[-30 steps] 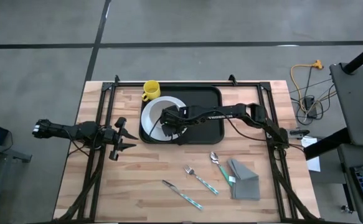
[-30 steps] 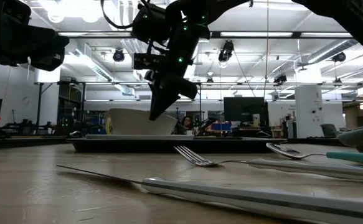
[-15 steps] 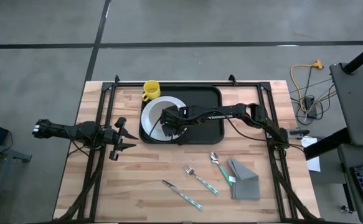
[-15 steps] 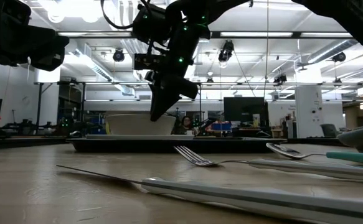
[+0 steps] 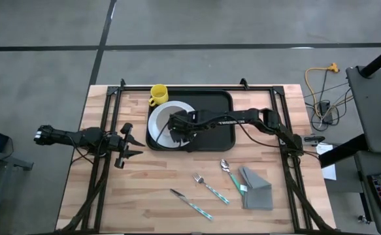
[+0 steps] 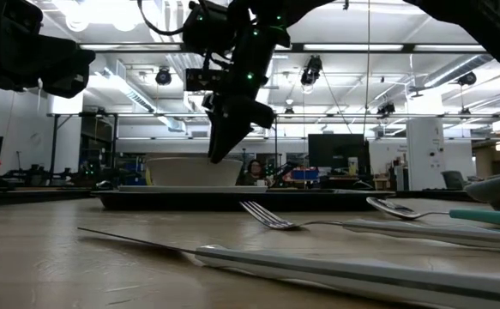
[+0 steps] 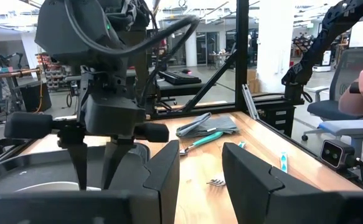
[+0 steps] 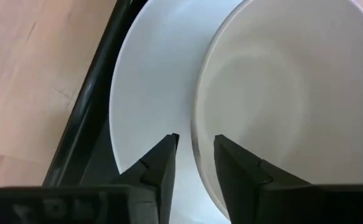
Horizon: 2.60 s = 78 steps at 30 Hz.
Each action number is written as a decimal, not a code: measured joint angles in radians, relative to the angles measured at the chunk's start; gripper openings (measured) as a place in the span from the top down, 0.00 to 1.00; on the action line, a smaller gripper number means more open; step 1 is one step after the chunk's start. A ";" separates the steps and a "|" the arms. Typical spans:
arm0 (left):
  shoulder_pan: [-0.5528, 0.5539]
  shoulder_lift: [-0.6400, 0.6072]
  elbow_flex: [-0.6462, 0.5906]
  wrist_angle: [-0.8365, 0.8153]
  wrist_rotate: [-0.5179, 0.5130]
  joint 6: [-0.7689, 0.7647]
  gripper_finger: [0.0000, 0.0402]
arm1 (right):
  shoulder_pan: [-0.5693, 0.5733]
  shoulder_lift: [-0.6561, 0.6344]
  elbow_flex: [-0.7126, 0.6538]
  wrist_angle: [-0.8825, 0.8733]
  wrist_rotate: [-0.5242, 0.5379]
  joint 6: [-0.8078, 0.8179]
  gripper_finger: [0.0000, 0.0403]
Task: Set up tray
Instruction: Put the gray napkin on the black serving tray beside the white plate
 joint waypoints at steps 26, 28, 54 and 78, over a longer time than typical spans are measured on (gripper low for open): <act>0.000 0.000 0.000 0.000 0.000 0.000 0.75 | 0.000 -0.001 0.044 -0.322 0.000 0.560 0.82; 0.000 0.000 0.000 0.000 0.000 0.000 0.75 | 0.001 -0.001 0.044 -0.357 -0.001 0.614 0.81; 0.000 0.000 0.000 0.000 0.000 0.000 0.75 | 0.205 -0.001 0.044 -0.454 -0.087 0.953 0.83; 0.000 0.000 0.000 0.000 0.000 0.000 0.75 | 0.314 -0.073 0.027 -0.572 0.187 1.287 0.83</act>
